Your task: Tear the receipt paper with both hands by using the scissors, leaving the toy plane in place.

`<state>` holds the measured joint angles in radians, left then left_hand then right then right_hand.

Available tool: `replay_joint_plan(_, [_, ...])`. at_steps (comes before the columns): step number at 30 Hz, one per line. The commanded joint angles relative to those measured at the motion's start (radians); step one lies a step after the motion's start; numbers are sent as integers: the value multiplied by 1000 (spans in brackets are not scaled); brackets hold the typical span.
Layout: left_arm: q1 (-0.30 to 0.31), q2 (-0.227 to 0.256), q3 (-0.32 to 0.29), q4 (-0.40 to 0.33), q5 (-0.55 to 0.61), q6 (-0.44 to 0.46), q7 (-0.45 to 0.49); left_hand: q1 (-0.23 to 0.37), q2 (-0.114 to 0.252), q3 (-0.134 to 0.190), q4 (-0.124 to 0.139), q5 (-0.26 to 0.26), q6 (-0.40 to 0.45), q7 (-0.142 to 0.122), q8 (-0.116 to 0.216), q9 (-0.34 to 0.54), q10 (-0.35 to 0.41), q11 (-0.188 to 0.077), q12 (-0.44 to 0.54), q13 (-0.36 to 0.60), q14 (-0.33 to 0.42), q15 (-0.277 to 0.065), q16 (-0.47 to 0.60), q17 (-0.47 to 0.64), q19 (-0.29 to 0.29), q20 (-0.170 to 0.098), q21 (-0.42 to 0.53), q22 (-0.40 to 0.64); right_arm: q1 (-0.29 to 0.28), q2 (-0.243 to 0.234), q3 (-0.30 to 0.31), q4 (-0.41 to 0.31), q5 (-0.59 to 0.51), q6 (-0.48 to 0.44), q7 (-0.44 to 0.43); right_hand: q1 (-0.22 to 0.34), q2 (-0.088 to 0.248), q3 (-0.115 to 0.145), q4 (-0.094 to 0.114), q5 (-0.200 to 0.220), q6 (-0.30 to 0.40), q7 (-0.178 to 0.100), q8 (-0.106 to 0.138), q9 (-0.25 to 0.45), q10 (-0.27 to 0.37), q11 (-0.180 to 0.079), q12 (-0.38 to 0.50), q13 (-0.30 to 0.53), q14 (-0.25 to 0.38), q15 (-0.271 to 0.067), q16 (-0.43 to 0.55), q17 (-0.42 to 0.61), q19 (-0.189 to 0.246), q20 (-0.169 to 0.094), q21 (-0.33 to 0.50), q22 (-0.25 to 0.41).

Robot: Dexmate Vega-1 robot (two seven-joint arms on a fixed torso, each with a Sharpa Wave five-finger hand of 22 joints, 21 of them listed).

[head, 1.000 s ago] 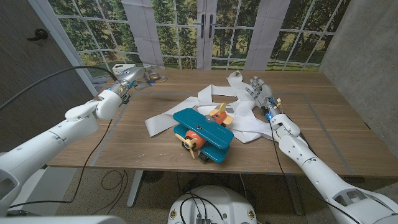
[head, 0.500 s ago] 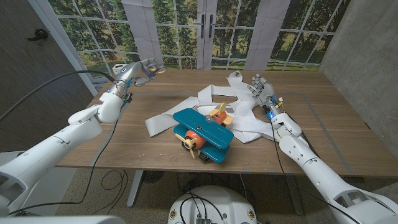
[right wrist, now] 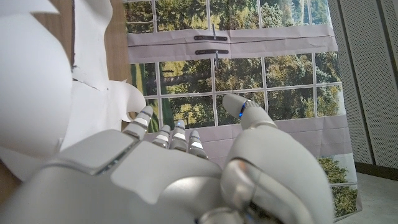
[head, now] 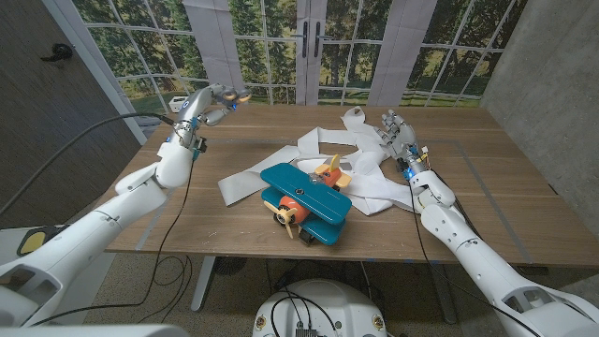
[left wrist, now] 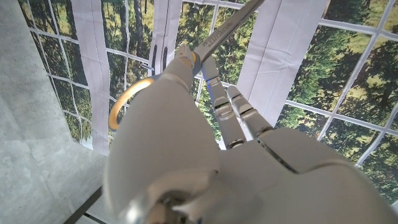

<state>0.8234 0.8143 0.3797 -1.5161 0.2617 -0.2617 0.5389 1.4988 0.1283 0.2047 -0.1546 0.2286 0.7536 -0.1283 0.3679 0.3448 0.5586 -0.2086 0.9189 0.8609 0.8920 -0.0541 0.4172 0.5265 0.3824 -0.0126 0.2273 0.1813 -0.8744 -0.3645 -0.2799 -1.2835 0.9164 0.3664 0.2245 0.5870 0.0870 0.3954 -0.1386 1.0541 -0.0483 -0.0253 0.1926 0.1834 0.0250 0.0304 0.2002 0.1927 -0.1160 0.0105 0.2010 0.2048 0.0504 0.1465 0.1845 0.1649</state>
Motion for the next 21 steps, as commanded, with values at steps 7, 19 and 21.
replay_joint_plan(7, [15,-105,-27,54,-123,-87,21,-2,-3,-5,-5,10,170,-18,32,-19,26,3,2,-1,88,-188,-19,8,9,-4,-3,1,-6,7,7,4,-6,32,-12,-10,3,9,-3,7,2,0,2,3,5,-6,2,4,2,4,6,0,6,0,4,3])
replay_joint_plan(19, [25,-183,-44,82,-239,-131,0,-11,-14,-11,-4,16,237,-8,42,-35,35,4,10,26,98,-188,-30,2,32,-15,3,2,5,8,2,13,-26,52,-17,-12,2,12,-3,9,3,-1,2,3,7,-9,2,3,2,2,6,0,7,1,4,2])
replay_joint_plan(21, [25,-191,-46,86,-237,-139,8,-11,-15,-12,-3,17,238,-3,42,-36,37,4,11,30,100,-188,-32,1,33,-16,3,2,5,6,1,12,-29,53,-18,-12,2,12,-3,9,3,-1,2,3,7,-8,2,3,2,1,6,0,8,0,4,2])
